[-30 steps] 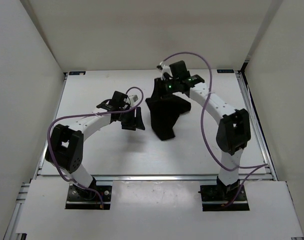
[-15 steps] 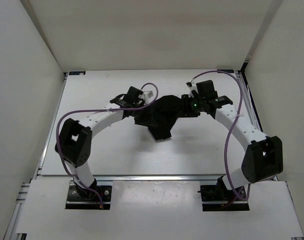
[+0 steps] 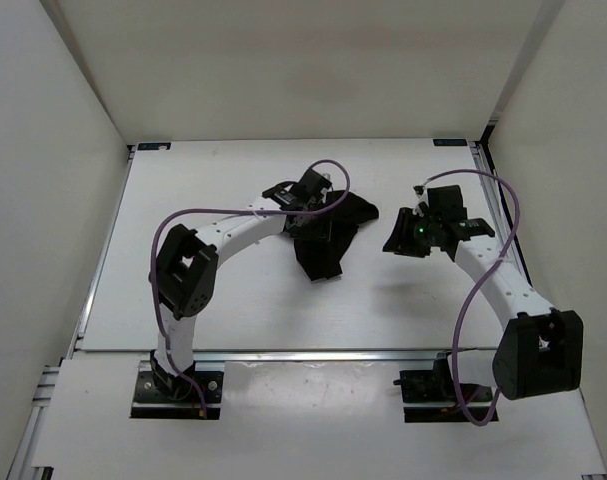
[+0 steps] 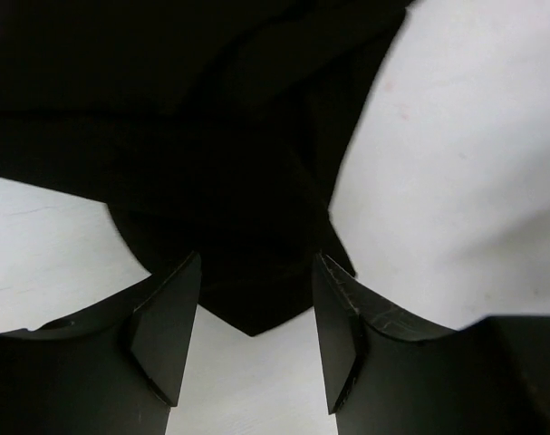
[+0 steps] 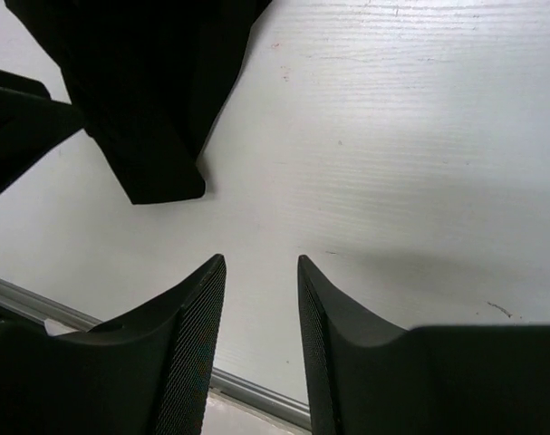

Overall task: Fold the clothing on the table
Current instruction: Flatten the skirt out

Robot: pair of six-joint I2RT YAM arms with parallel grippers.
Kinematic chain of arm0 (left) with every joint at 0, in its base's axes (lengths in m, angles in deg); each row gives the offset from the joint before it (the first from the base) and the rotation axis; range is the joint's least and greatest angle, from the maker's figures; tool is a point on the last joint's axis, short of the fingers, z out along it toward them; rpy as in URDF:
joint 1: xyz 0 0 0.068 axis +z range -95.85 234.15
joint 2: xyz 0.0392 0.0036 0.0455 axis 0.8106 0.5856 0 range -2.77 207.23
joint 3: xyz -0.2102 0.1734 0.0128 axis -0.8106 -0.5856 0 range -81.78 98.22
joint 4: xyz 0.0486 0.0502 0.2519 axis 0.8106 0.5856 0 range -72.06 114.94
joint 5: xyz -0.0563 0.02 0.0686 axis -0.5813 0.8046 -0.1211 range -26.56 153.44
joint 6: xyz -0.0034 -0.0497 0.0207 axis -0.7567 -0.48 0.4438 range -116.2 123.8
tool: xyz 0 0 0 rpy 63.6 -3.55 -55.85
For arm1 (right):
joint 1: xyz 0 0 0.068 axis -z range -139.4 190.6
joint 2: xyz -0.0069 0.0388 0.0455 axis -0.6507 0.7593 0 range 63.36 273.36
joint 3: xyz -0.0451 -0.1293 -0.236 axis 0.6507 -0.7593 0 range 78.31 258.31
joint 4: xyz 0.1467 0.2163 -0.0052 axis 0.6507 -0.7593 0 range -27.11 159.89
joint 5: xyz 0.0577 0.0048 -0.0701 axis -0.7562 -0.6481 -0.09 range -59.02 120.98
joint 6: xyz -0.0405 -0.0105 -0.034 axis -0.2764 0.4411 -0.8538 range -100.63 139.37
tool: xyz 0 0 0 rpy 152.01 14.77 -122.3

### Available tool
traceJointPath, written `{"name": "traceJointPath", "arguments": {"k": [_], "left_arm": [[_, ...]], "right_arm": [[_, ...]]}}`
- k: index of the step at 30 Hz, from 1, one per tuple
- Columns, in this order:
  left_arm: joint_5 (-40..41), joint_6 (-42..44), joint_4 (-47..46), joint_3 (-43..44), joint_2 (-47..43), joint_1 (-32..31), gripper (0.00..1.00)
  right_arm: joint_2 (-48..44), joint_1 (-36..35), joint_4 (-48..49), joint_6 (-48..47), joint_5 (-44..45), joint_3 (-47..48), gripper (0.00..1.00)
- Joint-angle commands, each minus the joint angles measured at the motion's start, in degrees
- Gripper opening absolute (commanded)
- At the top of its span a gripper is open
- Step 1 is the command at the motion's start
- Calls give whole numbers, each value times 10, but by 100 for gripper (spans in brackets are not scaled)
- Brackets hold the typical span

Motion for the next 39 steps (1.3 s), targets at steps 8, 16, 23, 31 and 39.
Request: {"name": "traceJointPath", "arguments": {"k": [8, 16, 23, 31, 39], "left_arm": [[39, -53, 12, 29, 28, 0, 62], [39, -77, -16, 21, 47, 4, 59], [38, -92, -10, 67, 66, -6, 59], [30, -101, -25, 67, 84, -6, 14], [-61, -70, -23, 126, 57, 2, 0]], "right_arm": [[-3, 3, -21, -5, -7, 5, 43], [2, -5, -36, -14, -12, 16, 43], [2, -15, -50, -26, -12, 25, 42], [0, -17, -64, -36, -15, 30, 42], [8, -26, -44, -29, -38, 21, 42]]}}
